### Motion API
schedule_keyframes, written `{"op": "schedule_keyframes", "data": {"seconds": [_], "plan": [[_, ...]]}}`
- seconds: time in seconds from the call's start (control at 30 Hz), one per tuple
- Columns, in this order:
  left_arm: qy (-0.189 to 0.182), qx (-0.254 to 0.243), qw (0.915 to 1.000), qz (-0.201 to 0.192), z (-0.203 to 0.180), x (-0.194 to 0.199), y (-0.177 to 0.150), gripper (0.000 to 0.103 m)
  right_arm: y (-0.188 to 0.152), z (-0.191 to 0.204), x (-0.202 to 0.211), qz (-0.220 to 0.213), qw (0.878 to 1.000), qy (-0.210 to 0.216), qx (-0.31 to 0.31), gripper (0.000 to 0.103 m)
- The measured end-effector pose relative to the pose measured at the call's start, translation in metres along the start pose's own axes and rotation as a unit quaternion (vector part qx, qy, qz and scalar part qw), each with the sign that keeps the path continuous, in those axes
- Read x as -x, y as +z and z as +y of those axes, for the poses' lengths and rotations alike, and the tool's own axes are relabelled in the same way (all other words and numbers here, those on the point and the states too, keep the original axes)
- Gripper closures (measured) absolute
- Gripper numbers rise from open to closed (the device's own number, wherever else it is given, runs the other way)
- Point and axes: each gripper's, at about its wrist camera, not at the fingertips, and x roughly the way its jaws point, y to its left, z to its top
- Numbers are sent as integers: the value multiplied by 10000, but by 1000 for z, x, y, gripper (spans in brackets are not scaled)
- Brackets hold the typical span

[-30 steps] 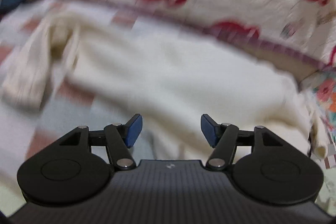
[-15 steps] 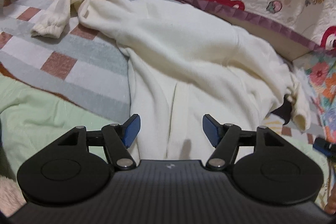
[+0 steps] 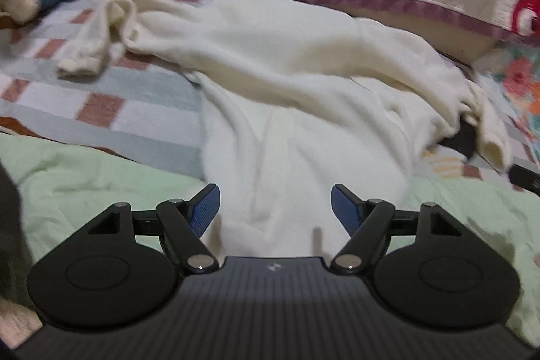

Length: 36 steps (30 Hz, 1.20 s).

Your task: Fold clothes

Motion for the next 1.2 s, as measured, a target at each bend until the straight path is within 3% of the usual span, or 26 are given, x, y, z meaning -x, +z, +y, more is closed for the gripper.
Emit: {"op": "schedule_keyframes", "data": {"seconds": [0.13, 0.23, 0.3, 0.57, 0.7, 0.87, 0.97, 1.07, 1.2], "plan": [[-46, -764, 9970, -139, -22, -20, -17, 31, -13, -17, -22, 124, 9991, -403, 56, 89], [425, -1643, 9854, -111, -44, -37, -36, 31, -27, -29, -40, 255, 9970, -728, 69, 89], [537, -1890, 9804, -115, -50, -37, -44, 31, -31, -34, -48, 270, 9965, -786, 35, 88], [637, -1674, 9838, -23, -43, -38, -46, 25, -34, -32, -57, 142, 9942, -1048, -206, 86], [691, -1781, 9816, -19, -47, -40, -48, 24, -36, -29, -64, 278, 9928, -1168, -12, 85], [785, -1549, 9848, -73, -40, -39, -46, 24, -29, -26, -71, 340, 9925, -1146, 247, 85], [708, -1451, 9868, -110, -36, -36, -44, 24, -23, -24, -75, 358, 9925, -1100, 397, 77], [230, -1586, 9871, 29, -41, -37, -44, 21, -17, -22, -80, 376, 9922, -1053, 547, 75], [179, -2001, 9793, 260, -56, -48, -50, 19, -10, -22, -82, 293, 9933, -933, 613, 65]]}}
